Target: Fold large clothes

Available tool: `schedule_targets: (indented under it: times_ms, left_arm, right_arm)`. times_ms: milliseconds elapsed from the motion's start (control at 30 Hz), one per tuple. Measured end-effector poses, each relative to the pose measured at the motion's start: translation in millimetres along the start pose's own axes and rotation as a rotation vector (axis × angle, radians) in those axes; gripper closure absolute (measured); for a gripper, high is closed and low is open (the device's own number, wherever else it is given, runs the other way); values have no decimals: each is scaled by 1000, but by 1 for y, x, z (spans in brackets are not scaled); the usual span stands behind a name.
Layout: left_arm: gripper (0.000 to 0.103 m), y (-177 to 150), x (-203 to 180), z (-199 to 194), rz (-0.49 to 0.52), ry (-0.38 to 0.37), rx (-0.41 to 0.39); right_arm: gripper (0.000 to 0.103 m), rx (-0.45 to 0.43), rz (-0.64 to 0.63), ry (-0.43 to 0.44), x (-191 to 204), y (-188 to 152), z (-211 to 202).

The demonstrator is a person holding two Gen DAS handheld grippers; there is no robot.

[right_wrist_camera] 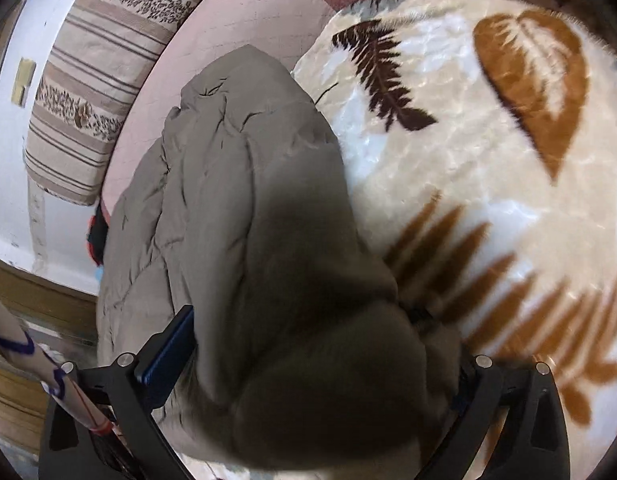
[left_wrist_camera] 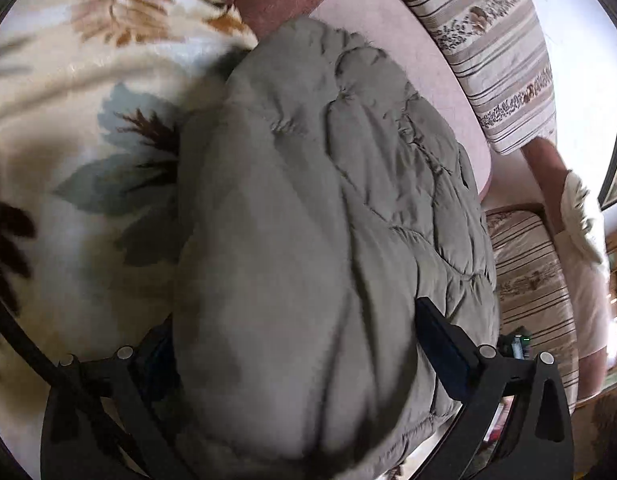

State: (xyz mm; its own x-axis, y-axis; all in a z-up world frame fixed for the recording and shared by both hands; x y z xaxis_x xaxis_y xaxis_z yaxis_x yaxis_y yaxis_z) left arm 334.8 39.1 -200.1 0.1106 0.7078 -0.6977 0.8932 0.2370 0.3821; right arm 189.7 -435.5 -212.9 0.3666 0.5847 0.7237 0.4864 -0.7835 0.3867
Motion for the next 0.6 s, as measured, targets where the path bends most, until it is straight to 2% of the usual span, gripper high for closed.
schedule_targets:
  times_ms: [133,233,267,300,333,367,400,433,500,600]
  left_arm:
    - [0,4,2,4,-37,-2,-10]
    - [0,0,-1,2,-66,67,-39]
    - [4,-2,-4,0,-77,84,-43]
    - [14,-3,-9,-4,-73,97,-48]
    - [17,-4,-13,-7,-62,106,-51]
    - [25,-6,-19,-12,-39,117,-53]
    - [33,-8,-25,-16,-17,127,-52]
    - [36,-9,-31,-20,5,137,-51]
    - [42,-15,-40,-28,37,158,-49]
    - [43,-28,-52,-39,92,197,-47]
  right_arm:
    - [0,1,8,29,5,5,11]
    - [0,7,26,14,8,9,16]
    - [4,14,30,9,9,9,16]
    - [11,24,35,16,11,9,16]
    - [26,43,52,42,15,8,13]
    - [37,51,63,55,17,9,10]
    - [42,51,57,61,21,10,5]
    - [49,48,45,62,23,9,0]
    - [53,40,17,61,32,10,-9]
    - [55,24,-10,54,38,10,-23]
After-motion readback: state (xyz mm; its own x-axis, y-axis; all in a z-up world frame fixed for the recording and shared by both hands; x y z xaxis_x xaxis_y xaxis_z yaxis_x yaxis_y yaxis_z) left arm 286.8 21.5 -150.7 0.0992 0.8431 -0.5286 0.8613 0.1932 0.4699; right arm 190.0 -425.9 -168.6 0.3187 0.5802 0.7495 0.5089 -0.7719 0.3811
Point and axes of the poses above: each gripper's, at about its wrist camera, not at the fingertips, and z roughly the way its jaws point, x to its left, y to its top, the point moved 7 cm from there along z, roughly the way its jaws point, and after that the axes turned 10 degrees about -x, right-handed, at the moved point
